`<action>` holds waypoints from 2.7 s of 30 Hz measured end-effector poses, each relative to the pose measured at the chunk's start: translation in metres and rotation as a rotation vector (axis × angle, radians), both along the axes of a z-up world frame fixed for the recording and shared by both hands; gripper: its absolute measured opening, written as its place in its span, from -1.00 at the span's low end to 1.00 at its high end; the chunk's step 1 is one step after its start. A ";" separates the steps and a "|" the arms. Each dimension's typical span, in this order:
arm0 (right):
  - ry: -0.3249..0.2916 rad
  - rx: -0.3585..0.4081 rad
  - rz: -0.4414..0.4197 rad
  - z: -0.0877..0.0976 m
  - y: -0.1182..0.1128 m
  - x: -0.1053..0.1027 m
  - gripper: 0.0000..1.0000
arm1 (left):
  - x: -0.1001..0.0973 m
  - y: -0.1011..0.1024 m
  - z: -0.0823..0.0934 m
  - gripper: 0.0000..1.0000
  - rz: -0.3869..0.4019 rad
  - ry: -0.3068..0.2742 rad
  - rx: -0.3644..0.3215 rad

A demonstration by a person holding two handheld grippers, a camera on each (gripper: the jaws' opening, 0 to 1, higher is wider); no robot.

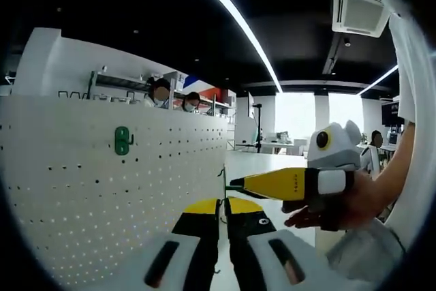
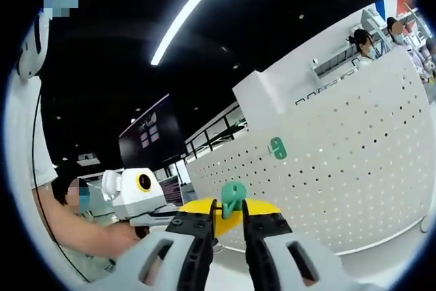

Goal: Insert the hook assembly into the mounting plate slot until the hook locks in place.

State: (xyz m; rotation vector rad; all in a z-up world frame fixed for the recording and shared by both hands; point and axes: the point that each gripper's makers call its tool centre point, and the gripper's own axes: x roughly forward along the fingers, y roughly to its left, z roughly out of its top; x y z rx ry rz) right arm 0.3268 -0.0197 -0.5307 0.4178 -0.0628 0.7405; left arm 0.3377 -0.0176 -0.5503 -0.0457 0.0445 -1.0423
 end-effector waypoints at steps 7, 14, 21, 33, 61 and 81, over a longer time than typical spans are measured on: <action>0.004 -0.001 -0.010 0.000 0.000 0.003 -0.82 | 0.000 0.000 0.002 -0.94 0.007 -0.005 -0.011; 0.005 -0.040 -0.016 -0.002 0.005 0.003 -0.89 | 0.000 0.001 0.002 -0.94 0.031 -0.007 -0.007; 0.000 -0.041 -0.038 -0.001 0.003 0.006 -0.93 | 0.000 0.001 0.003 -0.94 0.054 -0.015 -0.009; 0.001 -0.075 -0.061 -0.002 0.002 0.008 -0.97 | 0.000 0.001 0.002 -0.94 0.075 -0.025 0.007; 0.010 -0.106 -0.067 -0.006 0.001 0.006 -0.98 | 0.006 0.001 -0.012 0.25 0.123 -0.062 0.105; 0.012 -0.166 -0.122 -0.001 -0.012 0.019 -0.98 | 0.012 0.018 -0.022 0.27 0.181 -0.040 0.143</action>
